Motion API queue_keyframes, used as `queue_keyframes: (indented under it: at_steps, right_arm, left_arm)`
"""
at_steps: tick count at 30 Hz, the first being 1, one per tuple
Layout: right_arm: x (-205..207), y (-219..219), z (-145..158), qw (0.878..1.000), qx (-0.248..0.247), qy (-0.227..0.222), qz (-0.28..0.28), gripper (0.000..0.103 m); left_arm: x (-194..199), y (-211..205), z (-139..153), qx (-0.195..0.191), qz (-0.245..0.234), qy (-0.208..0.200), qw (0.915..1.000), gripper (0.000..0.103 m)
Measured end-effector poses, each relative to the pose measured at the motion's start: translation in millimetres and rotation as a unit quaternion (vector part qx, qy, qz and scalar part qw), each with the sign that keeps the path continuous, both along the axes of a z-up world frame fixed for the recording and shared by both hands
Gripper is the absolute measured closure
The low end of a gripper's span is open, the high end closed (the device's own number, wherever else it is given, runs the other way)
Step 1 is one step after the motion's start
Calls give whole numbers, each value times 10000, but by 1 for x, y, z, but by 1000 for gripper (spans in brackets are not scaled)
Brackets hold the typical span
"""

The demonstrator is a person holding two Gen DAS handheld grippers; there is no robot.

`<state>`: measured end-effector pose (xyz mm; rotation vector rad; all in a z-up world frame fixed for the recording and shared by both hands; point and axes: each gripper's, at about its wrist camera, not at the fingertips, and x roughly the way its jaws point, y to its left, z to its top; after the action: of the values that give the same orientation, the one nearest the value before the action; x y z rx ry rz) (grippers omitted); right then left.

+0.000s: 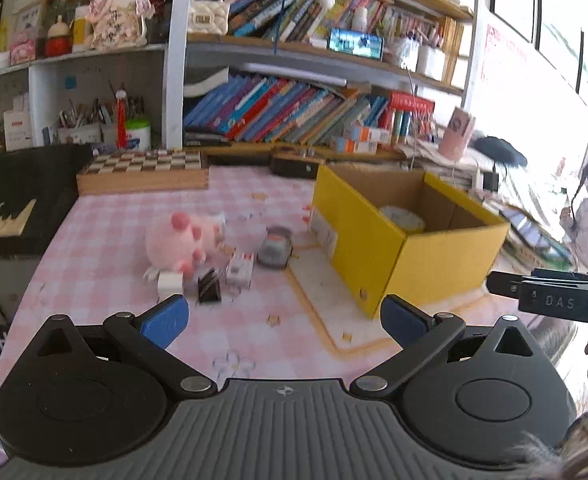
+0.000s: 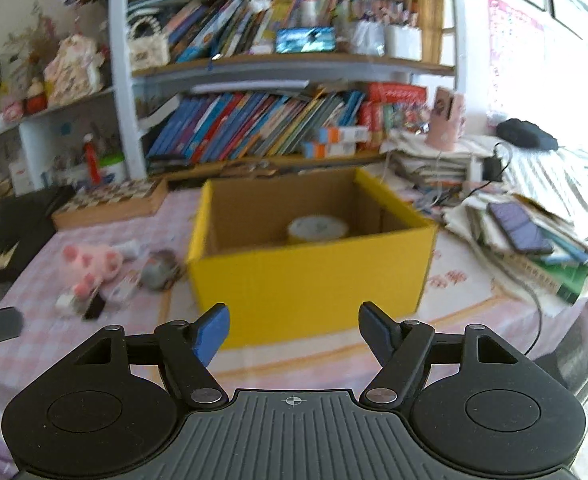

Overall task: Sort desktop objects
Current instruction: 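Lift both tools out of the yellow box and back away, then grasp the white charger with the left tool while the right tool grasps the black binder clip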

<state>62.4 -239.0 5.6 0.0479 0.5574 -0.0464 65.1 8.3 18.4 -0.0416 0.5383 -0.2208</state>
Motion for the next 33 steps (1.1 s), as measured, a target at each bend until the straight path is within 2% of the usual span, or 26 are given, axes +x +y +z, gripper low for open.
queue_keyframes:
  at_steps: [9, 17, 33]
  right_arm:
    - [-19, 43, -14, 9977, -149, 327, 579, 29]
    - [-25, 72, -16, 9937, -303, 374, 1014, 28]
    - [-17, 109, -17, 9874, -465, 486, 1432, 23]
  left_arm:
    - [-21, 20, -12, -32, 66, 156, 9999, 0]
    - [-33, 39, -13, -115, 273, 153, 9994, 0]
    - [-33, 74, -19, -316, 683, 302, 9967, 0]
